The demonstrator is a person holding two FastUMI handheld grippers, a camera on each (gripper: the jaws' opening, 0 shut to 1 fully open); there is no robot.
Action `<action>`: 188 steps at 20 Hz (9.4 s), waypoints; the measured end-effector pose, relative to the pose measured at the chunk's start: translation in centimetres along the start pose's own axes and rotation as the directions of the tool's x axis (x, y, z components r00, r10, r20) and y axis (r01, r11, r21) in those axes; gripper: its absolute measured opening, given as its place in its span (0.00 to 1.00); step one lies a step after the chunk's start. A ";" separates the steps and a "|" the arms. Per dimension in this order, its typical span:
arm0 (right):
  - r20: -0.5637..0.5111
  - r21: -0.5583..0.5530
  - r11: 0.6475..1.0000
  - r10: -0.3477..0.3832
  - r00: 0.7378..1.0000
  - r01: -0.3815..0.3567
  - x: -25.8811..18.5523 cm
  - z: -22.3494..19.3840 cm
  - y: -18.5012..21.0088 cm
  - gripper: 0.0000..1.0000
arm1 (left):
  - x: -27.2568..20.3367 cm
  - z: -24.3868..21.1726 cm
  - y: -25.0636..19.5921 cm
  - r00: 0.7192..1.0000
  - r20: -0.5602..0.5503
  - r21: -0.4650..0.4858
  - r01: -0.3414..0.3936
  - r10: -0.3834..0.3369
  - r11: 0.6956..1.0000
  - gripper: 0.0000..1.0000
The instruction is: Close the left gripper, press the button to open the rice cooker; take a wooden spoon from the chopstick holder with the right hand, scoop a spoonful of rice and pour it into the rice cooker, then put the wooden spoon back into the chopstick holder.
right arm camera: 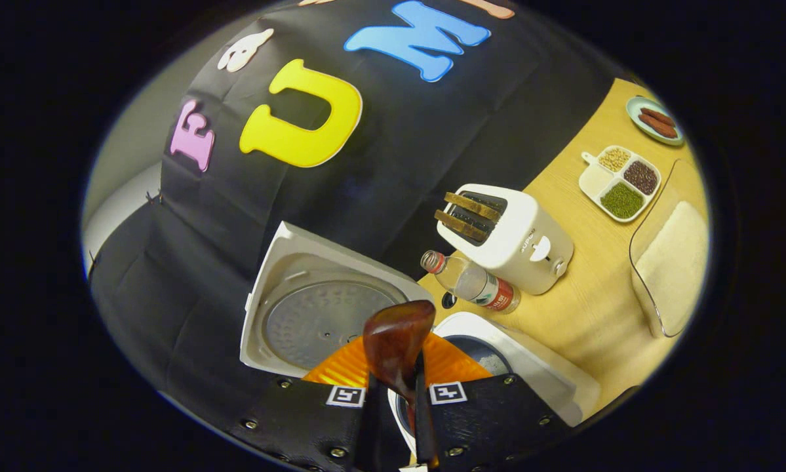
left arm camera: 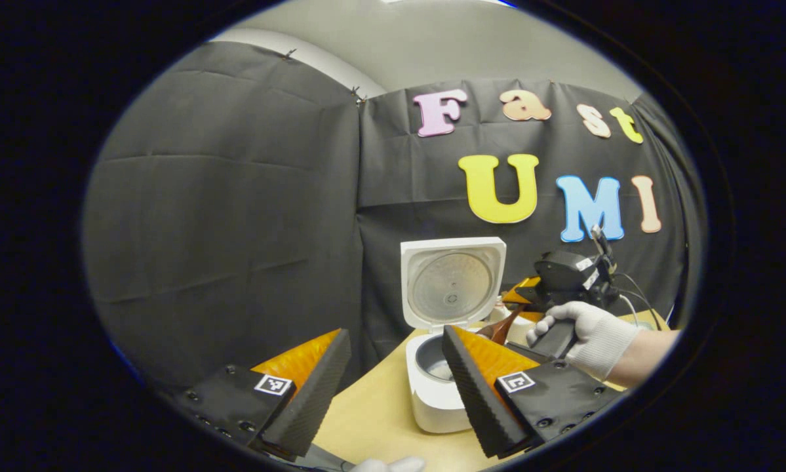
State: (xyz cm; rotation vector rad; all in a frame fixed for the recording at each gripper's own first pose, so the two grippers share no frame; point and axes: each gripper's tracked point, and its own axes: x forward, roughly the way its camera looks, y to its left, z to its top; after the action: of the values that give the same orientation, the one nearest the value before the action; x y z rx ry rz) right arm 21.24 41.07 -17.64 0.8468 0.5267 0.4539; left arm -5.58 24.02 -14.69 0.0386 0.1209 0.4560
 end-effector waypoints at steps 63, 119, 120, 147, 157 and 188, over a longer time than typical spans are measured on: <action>0.528 -0.160 0.884 -0.299 0.795 0.439 -30.9 30.3 -24.2 0.21 | -7.8 5.7 -16.4 0.972 0.089 0.063 0.211 -0.216 0.975 1.00; 0.414 -0.726 0.561 -0.105 0.904 0.397 -40.4 15.6 -8.2 0.98 | 12.2 18.2 -14.1 0.973 0.191 -0.006 0.135 -0.132 0.991 0.99; 0.413 -0.719 0.566 -0.118 0.903 0.402 -40.5 15.5 -8.3 0.98 | 13.6 19.0 -14.0 0.973 0.190 -0.004 0.133 -0.130 0.991 0.99; 0.299 -0.651 0.657 -0.240 0.924 0.381 -38.1 13.4 -11.4 0.98 | 34.5 8.9 -14.1 0.966 -0.250 -0.045 0.054 -0.064 0.997 0.98; 0.269 -0.640 0.688 -0.214 0.939 0.340 -39.3 12.0 -12.0 0.98 | 24.5 0.8 -15.3 0.884 -0.448 -0.087 0.108 -0.135 0.990 0.97; 0.309 -0.593 0.743 -0.147 0.940 0.311 -42.2 14.1 -11.2 0.98 | 17.5 -15.6 -18.2 0.694 -0.698 -0.023 0.222 -0.174 0.975 1.00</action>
State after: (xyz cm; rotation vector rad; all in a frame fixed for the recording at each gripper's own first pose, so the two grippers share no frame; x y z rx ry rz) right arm -1.40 2.31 -8.03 0.1625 0.2109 0.2602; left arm 16.01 15.57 -33.26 -0.0890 0.8904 0.2250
